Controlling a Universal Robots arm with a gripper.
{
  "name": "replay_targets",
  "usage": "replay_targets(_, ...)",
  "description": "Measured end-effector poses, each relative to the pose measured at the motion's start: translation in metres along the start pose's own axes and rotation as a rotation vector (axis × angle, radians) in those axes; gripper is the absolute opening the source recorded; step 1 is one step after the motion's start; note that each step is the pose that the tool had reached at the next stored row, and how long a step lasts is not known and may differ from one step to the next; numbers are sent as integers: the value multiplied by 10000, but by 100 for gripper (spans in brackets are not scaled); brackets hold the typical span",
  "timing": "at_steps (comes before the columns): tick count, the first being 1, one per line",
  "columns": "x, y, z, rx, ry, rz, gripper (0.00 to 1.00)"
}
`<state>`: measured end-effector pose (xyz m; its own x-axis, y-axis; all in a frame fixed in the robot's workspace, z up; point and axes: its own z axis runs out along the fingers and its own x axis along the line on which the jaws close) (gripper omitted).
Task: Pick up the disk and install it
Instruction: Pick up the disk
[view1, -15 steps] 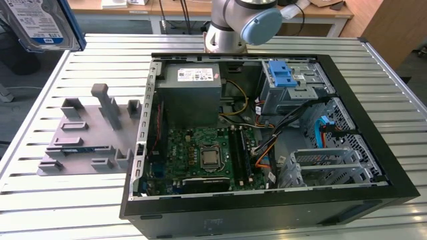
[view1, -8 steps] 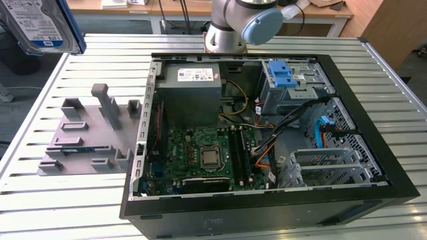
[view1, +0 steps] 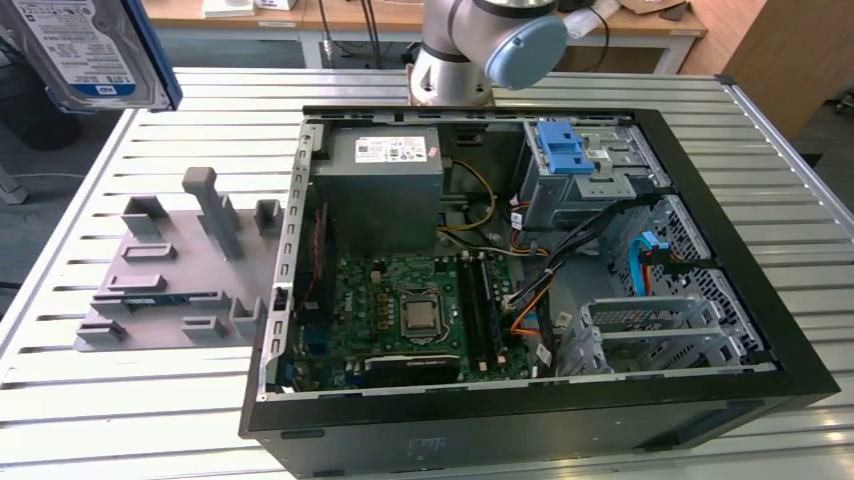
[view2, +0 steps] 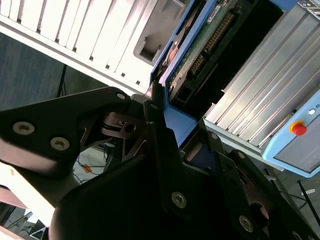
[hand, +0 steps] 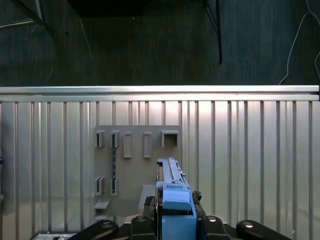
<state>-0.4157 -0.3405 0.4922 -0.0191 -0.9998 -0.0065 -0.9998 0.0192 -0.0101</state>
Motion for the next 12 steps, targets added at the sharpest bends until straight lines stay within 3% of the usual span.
replay_targets(12, 112, -198, 1, -4, 0, 0, 36)
